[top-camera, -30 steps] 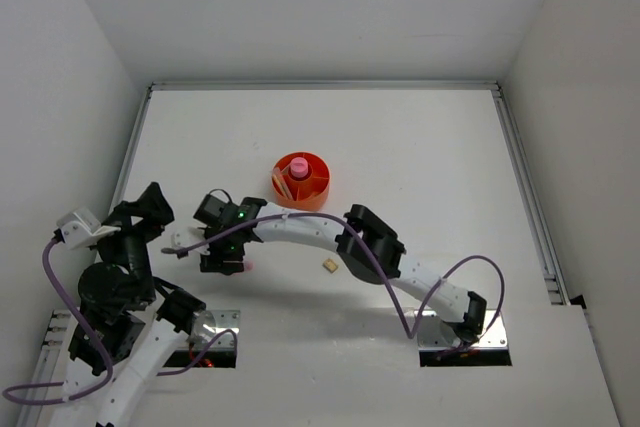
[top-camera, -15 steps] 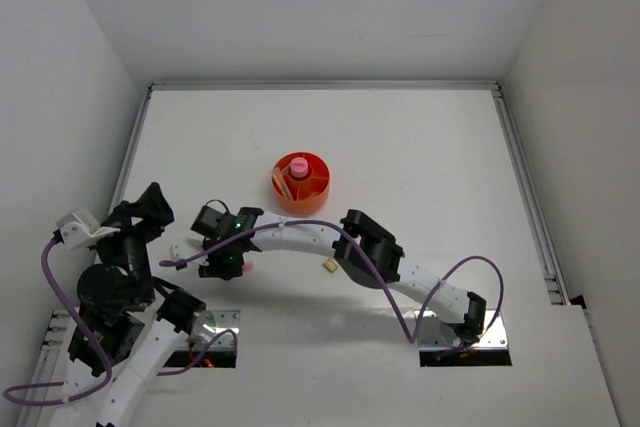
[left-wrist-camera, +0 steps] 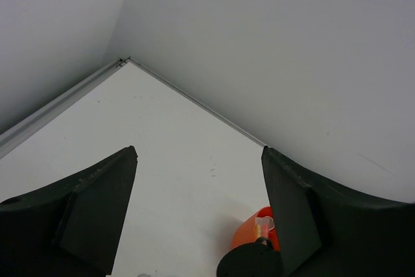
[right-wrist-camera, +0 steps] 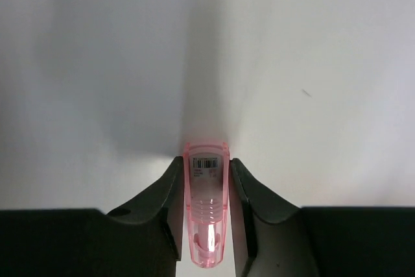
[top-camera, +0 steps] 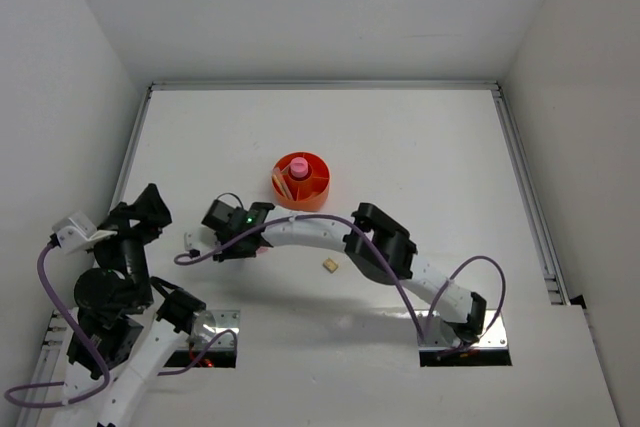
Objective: Sort the stationery into containers
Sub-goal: Pick up the stationery from the center of the board, then place the stationery in the storage box.
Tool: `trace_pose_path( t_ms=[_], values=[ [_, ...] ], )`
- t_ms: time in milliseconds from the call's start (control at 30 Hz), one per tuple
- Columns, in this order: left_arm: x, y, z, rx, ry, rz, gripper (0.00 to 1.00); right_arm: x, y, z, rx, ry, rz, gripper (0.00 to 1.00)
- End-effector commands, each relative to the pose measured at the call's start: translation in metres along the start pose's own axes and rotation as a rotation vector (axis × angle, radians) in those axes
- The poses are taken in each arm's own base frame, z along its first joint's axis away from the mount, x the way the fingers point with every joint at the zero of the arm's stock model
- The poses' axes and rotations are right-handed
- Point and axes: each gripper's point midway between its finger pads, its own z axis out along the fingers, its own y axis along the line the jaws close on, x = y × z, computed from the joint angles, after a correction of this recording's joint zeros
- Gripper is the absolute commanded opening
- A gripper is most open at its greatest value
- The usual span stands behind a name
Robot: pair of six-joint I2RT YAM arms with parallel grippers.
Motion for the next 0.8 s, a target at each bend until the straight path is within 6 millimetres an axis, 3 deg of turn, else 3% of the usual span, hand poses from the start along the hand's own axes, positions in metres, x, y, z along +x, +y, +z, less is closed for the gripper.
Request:
trace_pose_path(
  t_ms=[0, 267, 333, 367, 500, 667, 700, 733, 767],
  values=[
    [-0.012, 0.002, -0.002, -0.005, -0.041, -0.034, 0.83, -0.007, -0.067, -0.056, 0.283, -0.001, 0.005, 0.0],
    [-0.008, 0.003, -0.001, -0.007, -0.035, -0.027, 0.83, -0.002, -0.122, -0.117, 0.469, -0.036, 0.075, 0.0],
    [-0.006, 0.002, 0.0, -0.01, -0.029, -0.02, 0.83, -0.011, -0.144, -0.143, 0.513, -0.089, 0.1, 0.0],
    [-0.004, 0.001, 0.001, -0.013, -0.022, -0.013, 0.83, -0.017, -0.142, -0.145, 0.49, -0.105, 0.094, 0.0],
    [0.003, -0.004, 0.006, -0.01, 0.003, 0.011, 0.83, -0.041, -0.172, -0.197, 0.529, -0.232, 0.124, 0.0],
    [0.019, -0.02, 0.014, 0.036, 0.062, 0.058, 0.83, -0.025, -0.217, -0.254, 0.677, -0.31, 0.24, 0.0],
    [0.022, -0.02, 0.016, 0.032, 0.071, 0.078, 0.83, -0.025, -0.224, -0.284, 0.739, -0.357, 0.278, 0.0],
    [0.029, -0.025, 0.019, 0.048, 0.094, 0.091, 0.83, -0.007, -0.236, -0.299, 0.809, -0.37, 0.38, 0.0],
    [0.033, -0.028, 0.02, 0.054, 0.107, 0.101, 0.83, 0.006, -0.236, -0.301, 0.822, -0.367, 0.425, 0.0]
  ],
)
